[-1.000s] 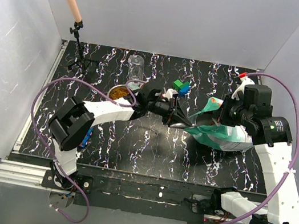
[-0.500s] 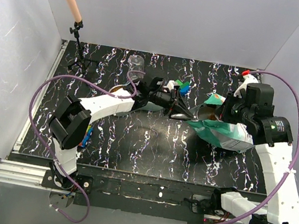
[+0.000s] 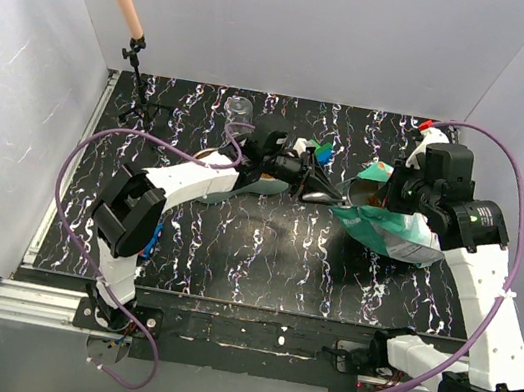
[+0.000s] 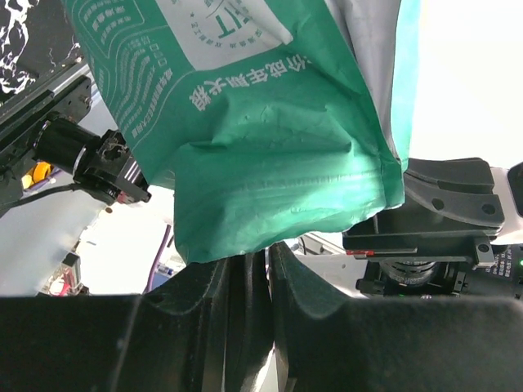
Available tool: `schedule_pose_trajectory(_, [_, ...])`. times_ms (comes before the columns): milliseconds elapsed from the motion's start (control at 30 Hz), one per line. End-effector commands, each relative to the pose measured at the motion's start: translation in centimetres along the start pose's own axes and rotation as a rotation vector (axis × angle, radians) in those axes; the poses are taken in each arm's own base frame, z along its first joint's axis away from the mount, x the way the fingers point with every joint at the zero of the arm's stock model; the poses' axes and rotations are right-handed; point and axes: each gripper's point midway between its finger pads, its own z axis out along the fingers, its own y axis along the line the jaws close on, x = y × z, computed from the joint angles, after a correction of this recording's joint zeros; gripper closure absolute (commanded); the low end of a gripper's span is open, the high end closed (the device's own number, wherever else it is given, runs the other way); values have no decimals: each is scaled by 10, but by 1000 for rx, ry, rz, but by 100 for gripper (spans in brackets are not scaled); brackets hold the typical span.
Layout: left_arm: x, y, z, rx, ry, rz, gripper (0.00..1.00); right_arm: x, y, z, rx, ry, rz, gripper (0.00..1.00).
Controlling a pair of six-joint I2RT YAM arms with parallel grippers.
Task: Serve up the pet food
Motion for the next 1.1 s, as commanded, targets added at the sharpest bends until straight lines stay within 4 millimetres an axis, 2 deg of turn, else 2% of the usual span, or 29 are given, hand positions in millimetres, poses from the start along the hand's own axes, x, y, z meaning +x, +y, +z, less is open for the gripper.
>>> schedule_pose_trajectory(0, [34,-59,-44,131,-29,141,100,4,-8,-12,41,2,-22,99])
schedule_pose_trajectory(100, [34,-54,-63,116,-50,113,100,1,-9,-13,46,-11,-19,99])
schedule_pose_trajectory(267, [43,-56,-78,115,-50,138,100,-2,-7,-11,43,-5,-25,99])
schedule_pose_trajectory(433, [39,-44,-75,114,-33,112,100,-11,-4,-12,33,-17,-22,99])
schedule_pose_trajectory(600, [36,-26,-76,22,-38,133,100,-14,-4,-18,36,-32,-23,99])
schedule_pose_trajectory(800, [33,-1,-79,-54,-37,132,100,-12,-1,-25,24,-35,-11,99])
schedule_pose_trajectory(1067, [32,16,-83,-40,-37,167,100,-6,-7,-27,50,-26,-13,99])
